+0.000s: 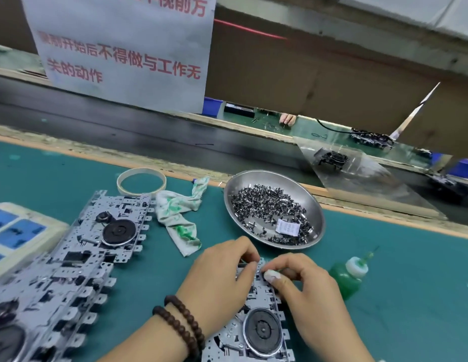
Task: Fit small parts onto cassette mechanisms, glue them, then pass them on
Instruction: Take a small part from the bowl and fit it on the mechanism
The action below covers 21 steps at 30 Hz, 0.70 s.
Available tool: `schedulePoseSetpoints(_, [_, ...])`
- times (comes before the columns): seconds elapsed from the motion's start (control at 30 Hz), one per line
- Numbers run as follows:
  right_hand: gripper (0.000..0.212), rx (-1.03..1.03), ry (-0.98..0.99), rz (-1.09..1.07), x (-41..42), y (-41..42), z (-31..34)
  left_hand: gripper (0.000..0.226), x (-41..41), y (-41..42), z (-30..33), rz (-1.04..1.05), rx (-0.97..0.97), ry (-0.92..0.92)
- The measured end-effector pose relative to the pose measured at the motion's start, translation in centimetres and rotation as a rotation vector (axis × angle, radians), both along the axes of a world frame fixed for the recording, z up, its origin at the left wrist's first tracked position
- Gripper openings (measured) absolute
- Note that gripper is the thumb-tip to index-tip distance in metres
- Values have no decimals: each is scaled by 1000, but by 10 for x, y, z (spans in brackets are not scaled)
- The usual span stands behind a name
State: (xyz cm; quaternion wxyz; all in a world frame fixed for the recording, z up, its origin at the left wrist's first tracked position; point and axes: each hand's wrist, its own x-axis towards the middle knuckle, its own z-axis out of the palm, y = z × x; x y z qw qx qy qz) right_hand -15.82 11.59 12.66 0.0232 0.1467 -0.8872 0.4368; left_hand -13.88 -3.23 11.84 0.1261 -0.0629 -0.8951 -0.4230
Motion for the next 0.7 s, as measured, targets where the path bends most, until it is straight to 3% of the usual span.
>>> schedulePoseSetpoints(0.7, [36,107,71,27,4,-1,4,10,0,2,-4,37,-41,25])
